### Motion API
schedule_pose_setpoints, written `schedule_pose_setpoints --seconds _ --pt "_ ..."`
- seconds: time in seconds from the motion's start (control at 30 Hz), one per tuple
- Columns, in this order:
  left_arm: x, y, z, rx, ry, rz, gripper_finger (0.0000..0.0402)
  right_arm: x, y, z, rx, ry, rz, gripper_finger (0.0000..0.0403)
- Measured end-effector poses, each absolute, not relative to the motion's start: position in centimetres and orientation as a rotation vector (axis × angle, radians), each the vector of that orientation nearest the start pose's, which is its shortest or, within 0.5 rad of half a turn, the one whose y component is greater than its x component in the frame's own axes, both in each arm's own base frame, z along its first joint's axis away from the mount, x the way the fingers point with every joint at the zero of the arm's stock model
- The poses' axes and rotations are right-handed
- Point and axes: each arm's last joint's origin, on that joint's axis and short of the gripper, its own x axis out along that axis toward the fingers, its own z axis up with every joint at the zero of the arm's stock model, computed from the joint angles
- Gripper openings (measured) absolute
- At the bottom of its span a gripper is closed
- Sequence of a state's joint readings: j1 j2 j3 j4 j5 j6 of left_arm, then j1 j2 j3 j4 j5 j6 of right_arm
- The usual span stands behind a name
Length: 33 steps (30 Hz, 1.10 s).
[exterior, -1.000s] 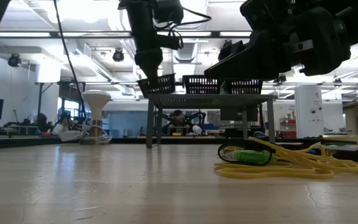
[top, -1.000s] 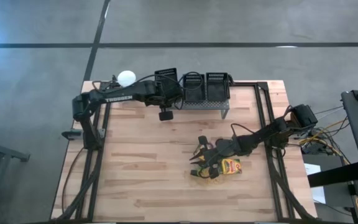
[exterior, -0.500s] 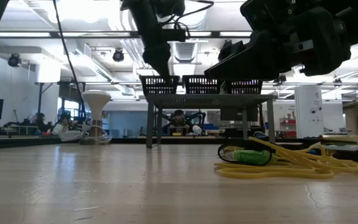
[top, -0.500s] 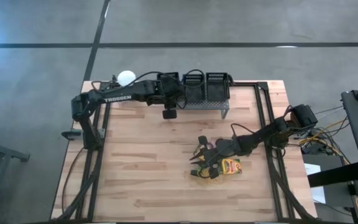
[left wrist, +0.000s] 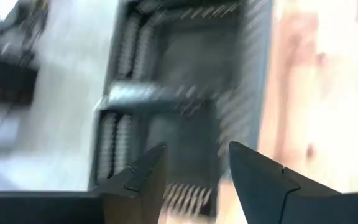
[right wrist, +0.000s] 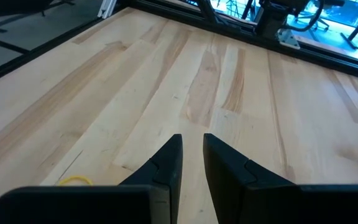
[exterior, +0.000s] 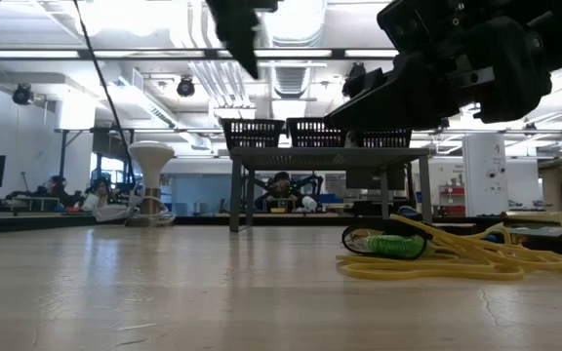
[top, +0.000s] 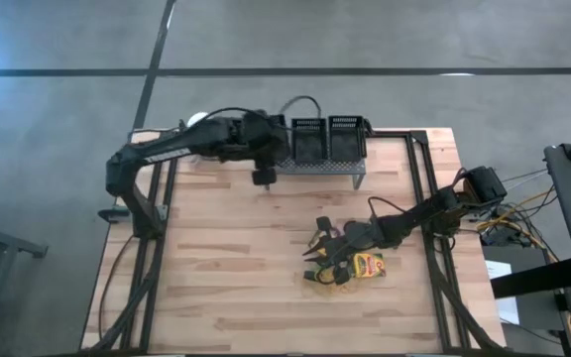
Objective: Pick & Place Office Desk Supplies
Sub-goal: Put the black bin on the shelf
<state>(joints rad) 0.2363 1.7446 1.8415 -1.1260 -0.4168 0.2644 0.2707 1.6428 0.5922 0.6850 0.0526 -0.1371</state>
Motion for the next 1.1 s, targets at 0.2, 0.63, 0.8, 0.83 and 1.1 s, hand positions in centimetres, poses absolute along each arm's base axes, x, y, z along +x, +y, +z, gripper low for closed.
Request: schedule_pose_setpoints --seconds 0.2,0.63,0.8,0.83,1.1 --pt "27.8 11.6 37.7 0.111 1.263 0.804 0.0137 29.2 8.0 15.0 -0.187 0.347 0.239 0.0061" --pt "25.5 19.1 28.5 -0.186 0.897 0.749 0.0006 29.3 8.0 15.0 -0.210 0.335 0.242 0.0061" --pt "25.8 19.2 27.9 -0.206 0.839 0.747 0.0009 29.3 8.0 15.0 -0.212 0.336 0.242 0.0061" --pt "25.9 19.2 27.9 -0.214 0.823 0.753 0.0009 29.3 8.0 15.0 -0.212 0.337 0.243 0.0061" --pt "26.6 19.1 28.1 -0.267 0.733 0.766 0.0009 29.3 8.0 15.0 -0.207 0.337 0.242 0.0061"
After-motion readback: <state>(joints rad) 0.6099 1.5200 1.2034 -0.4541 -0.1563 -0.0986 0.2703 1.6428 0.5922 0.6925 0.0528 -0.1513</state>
